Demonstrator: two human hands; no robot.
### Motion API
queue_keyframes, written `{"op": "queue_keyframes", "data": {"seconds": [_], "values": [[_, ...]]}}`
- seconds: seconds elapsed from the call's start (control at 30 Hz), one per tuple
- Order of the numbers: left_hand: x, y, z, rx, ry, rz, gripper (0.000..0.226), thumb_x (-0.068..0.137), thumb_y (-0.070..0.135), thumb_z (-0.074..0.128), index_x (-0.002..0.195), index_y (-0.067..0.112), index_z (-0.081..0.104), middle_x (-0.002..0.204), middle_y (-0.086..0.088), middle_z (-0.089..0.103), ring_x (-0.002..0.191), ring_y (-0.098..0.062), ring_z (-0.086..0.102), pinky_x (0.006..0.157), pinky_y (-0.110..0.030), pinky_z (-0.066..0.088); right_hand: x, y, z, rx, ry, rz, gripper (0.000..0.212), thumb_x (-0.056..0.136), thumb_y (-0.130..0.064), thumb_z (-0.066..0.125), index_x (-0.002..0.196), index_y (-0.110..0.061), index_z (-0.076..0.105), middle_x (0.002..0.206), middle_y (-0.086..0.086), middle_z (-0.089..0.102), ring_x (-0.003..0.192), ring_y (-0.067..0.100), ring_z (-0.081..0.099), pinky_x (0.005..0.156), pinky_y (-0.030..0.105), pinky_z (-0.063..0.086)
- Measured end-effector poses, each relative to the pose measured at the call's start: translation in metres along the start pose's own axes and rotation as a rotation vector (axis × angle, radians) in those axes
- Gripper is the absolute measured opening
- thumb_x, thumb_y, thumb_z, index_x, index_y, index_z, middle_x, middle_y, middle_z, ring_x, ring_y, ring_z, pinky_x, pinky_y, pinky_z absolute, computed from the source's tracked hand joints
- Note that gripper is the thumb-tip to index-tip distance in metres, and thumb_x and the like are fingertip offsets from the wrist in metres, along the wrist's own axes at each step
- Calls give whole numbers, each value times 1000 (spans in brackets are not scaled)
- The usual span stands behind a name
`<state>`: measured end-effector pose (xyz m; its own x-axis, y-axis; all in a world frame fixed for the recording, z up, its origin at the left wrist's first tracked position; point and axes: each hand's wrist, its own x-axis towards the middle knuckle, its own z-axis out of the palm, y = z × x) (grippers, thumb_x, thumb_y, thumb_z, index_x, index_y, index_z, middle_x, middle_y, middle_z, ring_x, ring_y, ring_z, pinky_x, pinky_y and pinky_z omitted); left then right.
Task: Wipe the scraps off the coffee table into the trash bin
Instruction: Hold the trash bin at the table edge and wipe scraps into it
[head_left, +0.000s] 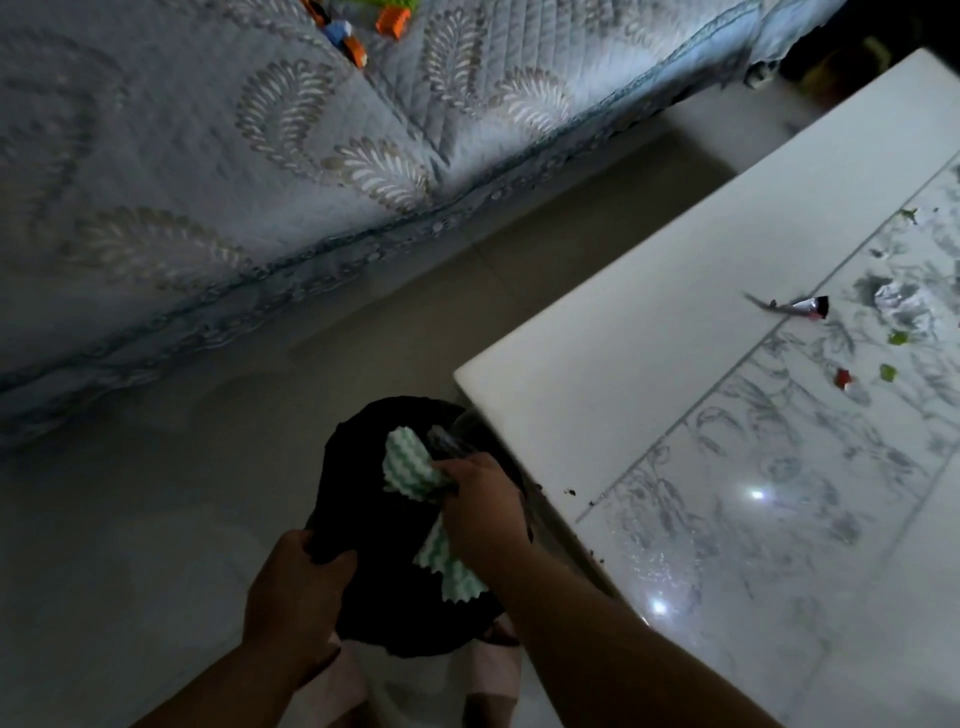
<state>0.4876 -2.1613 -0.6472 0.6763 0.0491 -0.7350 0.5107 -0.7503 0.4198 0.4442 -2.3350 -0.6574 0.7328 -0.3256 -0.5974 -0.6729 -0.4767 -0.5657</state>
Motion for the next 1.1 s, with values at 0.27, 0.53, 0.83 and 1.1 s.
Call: {"op": "queue_keyframes", "data": {"seconds": [0.27, 0.53, 0.83, 1.1], "values": [[14, 0, -27, -29, -75, 55, 34, 82, 23, 69, 110, 7, 57, 85, -5, 60, 79, -27, 60, 73, -34, 47, -16, -34, 0, 96, 124, 9, 40, 84, -5, 47, 114, -23, 66, 118, 5, 63, 107, 22, 60, 95, 32, 47], [29, 21, -57, -3, -42, 124, 20, 79, 23, 69, 71, 19, 51, 70, -1, 57, 66, -21, 58, 67, -35, 46, -12, -5, -75, 232, 665, 312, 19, 77, -9, 60, 88, -19, 71, 67, 2, 64, 64, 19, 61, 60, 22, 37], [82, 85, -105, 89, -8, 229, 17, 75, 31, 69, 80, 25, 54, 76, -2, 65, 74, -30, 67, 76, -43, 55, 13, 46, -97, 439, 910, 770, 28, 80, -7, 48, 100, -6, 67, 92, 22, 68, 86, 39, 64, 81, 47, 54], [163, 195, -90, 228, -54, 313, 13, 79, 26, 67, 78, 15, 60, 68, -9, 66, 61, -29, 65, 53, -30, 43, 67, 41, -130, 661, 1002, 890, 29, 88, -21, 53, 109, -4, 64, 108, 22, 67, 98, 39, 61, 85, 40, 47]]}}
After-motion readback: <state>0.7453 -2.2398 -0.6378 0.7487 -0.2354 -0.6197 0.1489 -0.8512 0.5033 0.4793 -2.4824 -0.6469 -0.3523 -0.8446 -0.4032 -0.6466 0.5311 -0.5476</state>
